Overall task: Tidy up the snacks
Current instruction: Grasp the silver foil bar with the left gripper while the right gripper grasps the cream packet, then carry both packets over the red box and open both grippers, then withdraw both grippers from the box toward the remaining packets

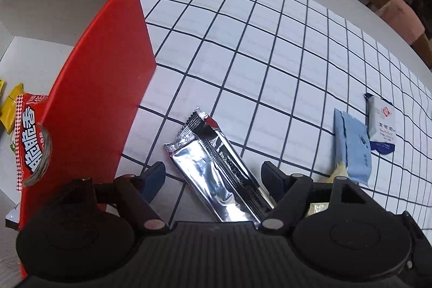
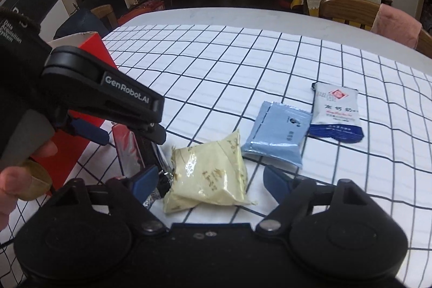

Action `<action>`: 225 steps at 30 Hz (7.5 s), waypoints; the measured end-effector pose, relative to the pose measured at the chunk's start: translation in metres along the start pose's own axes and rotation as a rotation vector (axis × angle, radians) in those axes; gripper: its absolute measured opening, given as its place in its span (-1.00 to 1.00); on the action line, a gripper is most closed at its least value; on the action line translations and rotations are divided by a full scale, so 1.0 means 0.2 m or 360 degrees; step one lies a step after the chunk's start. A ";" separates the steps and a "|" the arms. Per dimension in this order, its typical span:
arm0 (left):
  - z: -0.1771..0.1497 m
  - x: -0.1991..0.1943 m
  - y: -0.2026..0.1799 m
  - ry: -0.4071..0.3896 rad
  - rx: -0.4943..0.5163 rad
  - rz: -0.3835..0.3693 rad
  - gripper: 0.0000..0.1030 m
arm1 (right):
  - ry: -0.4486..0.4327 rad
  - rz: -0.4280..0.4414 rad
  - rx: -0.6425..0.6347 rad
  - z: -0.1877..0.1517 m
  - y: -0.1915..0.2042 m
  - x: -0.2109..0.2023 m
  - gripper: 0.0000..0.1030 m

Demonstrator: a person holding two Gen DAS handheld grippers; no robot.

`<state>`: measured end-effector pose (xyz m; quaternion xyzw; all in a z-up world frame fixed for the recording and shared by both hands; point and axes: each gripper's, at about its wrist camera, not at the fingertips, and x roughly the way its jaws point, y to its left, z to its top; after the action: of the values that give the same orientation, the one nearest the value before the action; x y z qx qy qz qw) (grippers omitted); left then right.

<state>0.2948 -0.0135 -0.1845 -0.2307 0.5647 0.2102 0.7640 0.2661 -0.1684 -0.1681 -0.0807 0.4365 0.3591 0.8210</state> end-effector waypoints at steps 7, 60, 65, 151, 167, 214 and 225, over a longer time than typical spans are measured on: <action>-0.01 0.03 -0.06 -0.0002 0.0057 0.0057 0.43 | -0.0001 0.0004 0.0034 0.01 0.00 0.04 0.44; -0.51 -0.72 0.29 -0.0178 0.0747 -0.0271 -0.17 | -0.0260 -0.0088 0.0421 -0.24 0.40 -0.65 -0.13; -0.50 -0.80 0.38 -0.0215 0.0799 -0.0290 -0.17 | -0.0276 -0.0099 0.0396 -0.20 0.54 -0.68 -0.13; 0.17 -0.64 1.18 -0.0265 0.0834 -0.0053 0.18 | -0.0007 -0.0057 0.0018 0.30 1.41 0.11 0.46; -0.02 -0.92 1.14 -0.0520 0.0840 -0.0239 0.46 | -0.0230 -0.0015 0.0180 0.26 1.26 -0.22 0.70; -0.28 -0.42 -0.40 -0.0374 0.0922 -0.0278 0.65 | -0.0219 -0.0355 0.0383 0.05 -0.34 -0.49 1.00; -0.16 -0.13 -0.64 -0.0138 0.0846 -0.0267 0.65 | -0.0083 -0.0333 0.0390 0.12 -0.61 -0.30 0.98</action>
<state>0.3379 -0.1369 -0.1527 -0.0590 0.5458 0.0002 0.8358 0.3411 -0.2765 -0.1290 -0.0155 0.4448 0.2177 0.8686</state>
